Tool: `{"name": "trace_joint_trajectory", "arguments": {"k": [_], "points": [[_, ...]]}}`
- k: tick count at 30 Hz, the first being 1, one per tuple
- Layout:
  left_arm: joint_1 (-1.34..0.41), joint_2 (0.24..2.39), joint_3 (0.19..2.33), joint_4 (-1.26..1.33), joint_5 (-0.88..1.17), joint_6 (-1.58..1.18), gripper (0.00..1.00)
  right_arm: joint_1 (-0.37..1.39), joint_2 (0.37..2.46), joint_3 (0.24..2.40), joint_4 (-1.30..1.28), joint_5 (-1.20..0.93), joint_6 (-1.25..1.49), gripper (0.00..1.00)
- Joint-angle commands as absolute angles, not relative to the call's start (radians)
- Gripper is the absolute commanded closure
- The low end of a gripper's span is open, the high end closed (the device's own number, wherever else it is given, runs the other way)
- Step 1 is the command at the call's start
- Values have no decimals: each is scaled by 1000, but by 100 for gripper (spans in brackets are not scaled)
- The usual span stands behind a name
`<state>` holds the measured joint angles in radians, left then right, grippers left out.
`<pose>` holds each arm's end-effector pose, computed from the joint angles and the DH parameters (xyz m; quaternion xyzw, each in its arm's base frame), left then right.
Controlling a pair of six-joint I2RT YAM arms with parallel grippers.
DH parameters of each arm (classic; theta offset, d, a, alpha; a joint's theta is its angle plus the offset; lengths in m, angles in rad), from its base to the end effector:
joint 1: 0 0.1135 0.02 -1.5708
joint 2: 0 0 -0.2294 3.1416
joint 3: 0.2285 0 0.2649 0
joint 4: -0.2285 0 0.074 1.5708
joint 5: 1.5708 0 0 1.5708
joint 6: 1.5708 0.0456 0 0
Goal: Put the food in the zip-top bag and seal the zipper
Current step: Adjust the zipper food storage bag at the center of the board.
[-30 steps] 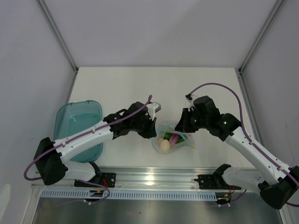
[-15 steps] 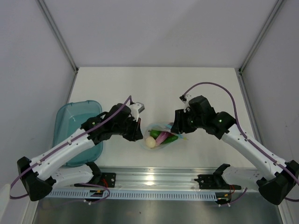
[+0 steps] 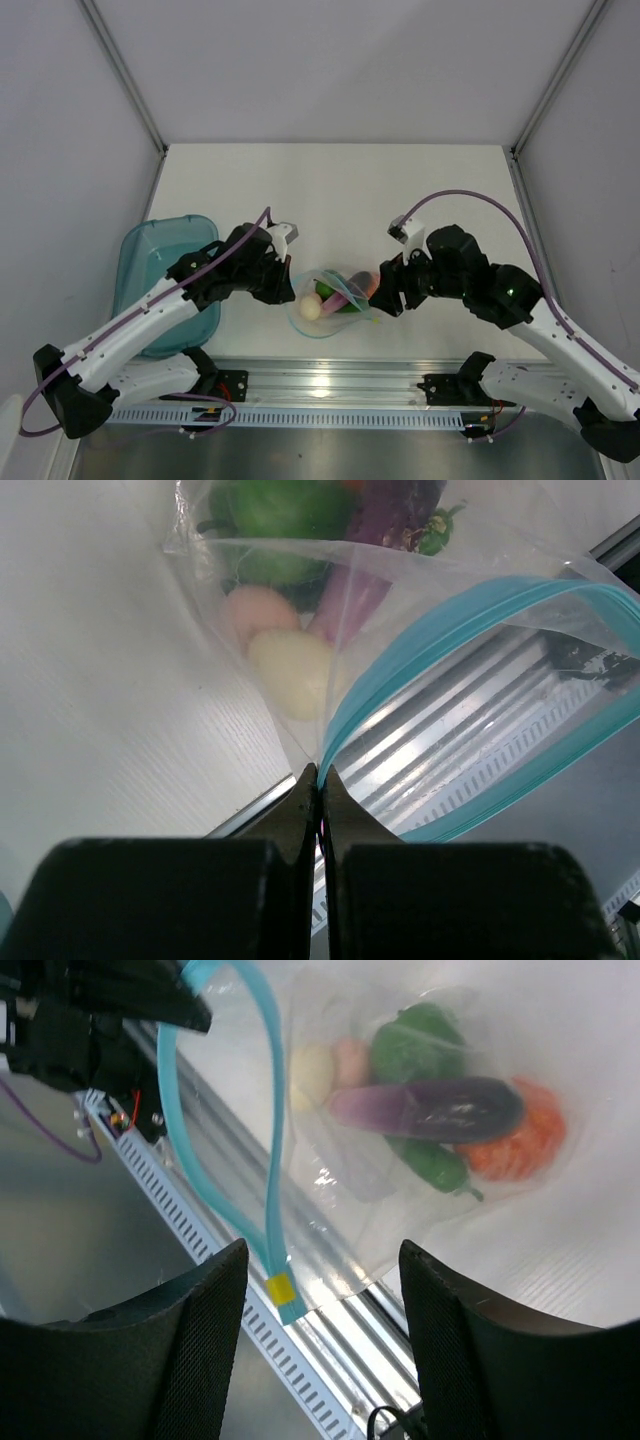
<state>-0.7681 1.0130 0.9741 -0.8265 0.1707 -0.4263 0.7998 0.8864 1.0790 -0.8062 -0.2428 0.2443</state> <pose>0.1642 -0.1694 0.2675 0.1880 0.9164 -0.2597 0.2396 0.1409 0.1607 0.3314 -0.2952 0.8320 0.3211 0.3427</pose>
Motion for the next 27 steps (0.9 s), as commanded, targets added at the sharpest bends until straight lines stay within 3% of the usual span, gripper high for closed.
{"name": "trace_joint_trajectory", "arguments": {"k": [1, 7, 19, 24, 27], "points": [[-747, 988, 973, -827, 205, -423, 99, 871, 906, 1066, -841, -241, 183, 35], [-741, 992, 966, -804, 242, -428, 99, 1144, 954, 1057, -839, 39, 218, 32], [-723, 974, 942, -799, 258, -426, 99, 1236, 1054, 1080, -907, 293, 253, 42], [-716, 968, 939, -802, 265, -425, 99, 1241, 1045, 1088, -905, 422, 235, 60], [-715, 963, 936, -801, 264, -426, 100, 1243, 1017, 1074, -853, 437, 195, 87]]}}
